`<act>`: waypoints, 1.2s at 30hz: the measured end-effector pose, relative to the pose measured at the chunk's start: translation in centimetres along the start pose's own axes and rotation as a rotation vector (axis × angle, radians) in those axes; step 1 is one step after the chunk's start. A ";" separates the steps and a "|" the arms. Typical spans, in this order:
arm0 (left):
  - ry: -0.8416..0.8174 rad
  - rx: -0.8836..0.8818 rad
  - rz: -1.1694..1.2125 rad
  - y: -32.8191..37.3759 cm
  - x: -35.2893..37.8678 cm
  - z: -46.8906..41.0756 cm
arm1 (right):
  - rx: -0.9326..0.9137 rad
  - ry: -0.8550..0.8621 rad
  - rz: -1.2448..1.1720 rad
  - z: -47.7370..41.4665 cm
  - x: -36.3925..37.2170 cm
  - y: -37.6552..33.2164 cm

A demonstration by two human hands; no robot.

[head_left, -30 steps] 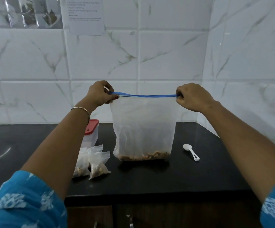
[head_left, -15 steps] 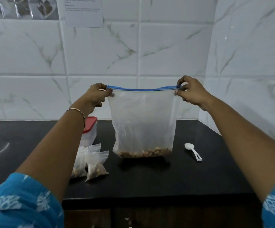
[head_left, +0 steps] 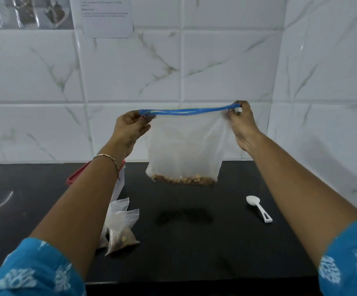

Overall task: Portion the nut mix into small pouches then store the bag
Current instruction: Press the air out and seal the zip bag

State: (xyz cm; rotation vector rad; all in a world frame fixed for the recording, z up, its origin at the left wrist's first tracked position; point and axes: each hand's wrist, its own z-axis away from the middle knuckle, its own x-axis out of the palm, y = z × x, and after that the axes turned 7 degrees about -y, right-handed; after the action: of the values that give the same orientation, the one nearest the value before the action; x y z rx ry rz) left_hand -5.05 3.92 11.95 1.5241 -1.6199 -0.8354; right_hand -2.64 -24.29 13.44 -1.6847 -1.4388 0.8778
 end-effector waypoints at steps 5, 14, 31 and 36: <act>0.064 -0.013 -0.276 -2.3 -0.9 1.5 | 0.029 -0.040 -0.146 2.5 0.3 2.2; -0.066 -0.230 -0.647 -5.3 -0.9 8.7 | 0.236 -0.018 0.331 10.7 -1.2 8.0; -0.584 0.209 -1.563 -8.5 4.3 19.0 | -0.391 -0.386 1.329 19.7 -2.7 11.6; -0.689 0.088 -1.424 -9.1 3.6 19.8 | -0.408 -0.637 1.271 20.3 -3.6 11.5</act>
State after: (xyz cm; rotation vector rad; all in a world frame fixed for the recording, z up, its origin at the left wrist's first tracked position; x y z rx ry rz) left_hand -17.48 -1.04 -5.60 2.5942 -0.6758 -2.2102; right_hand -15.15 -26.88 -6.47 -2.8407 -0.7472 2.0174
